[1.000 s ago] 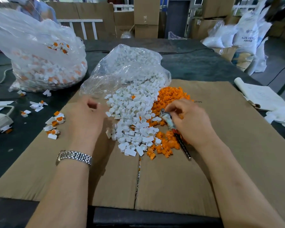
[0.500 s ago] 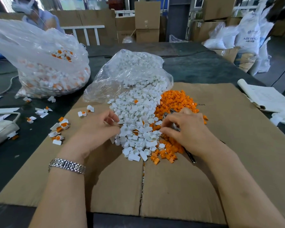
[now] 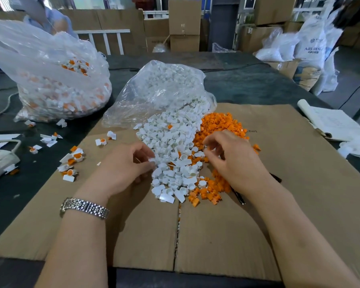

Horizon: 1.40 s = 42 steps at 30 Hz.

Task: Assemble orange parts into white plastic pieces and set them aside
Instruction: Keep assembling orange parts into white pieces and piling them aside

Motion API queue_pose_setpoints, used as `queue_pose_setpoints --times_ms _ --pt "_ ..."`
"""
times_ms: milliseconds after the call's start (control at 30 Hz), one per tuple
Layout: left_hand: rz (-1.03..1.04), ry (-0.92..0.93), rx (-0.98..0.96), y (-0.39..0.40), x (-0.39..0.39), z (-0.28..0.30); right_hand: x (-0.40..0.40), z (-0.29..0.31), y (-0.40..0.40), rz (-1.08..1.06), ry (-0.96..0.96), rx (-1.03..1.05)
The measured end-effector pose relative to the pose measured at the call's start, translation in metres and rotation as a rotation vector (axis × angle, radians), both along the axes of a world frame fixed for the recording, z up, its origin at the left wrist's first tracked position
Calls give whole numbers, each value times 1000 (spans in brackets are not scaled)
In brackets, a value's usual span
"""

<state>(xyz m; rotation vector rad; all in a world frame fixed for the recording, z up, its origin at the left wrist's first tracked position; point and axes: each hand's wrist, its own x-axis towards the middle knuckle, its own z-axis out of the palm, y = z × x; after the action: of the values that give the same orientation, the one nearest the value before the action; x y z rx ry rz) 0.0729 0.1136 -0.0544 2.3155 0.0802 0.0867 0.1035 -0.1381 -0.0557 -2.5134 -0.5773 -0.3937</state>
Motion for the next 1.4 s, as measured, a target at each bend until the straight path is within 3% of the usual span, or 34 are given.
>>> queue_pose_setpoints --times_ms 167,300,433,567,900,1100,1400 --pt "96 -133 -238 -7 2 1 -3 5 1 25 106 383" --pt "90 -151 -501 -19 3 2 -3 4 4 91 94 401" --pt "-6 -78 -648 -29 2 2 -4 5 6 156 127 490" --pt "-39 -54 -690 -35 3 3 -7 6 14 183 166 629" --pt "-119 -17 -675 -43 -2 7 -14 3 24 221 -15 403" --pt "-266 19 -616 -42 -7 8 -12 5 16 176 95 538" --pt "-199 -154 -493 -48 -4 3 -12 6 16 219 180 576"
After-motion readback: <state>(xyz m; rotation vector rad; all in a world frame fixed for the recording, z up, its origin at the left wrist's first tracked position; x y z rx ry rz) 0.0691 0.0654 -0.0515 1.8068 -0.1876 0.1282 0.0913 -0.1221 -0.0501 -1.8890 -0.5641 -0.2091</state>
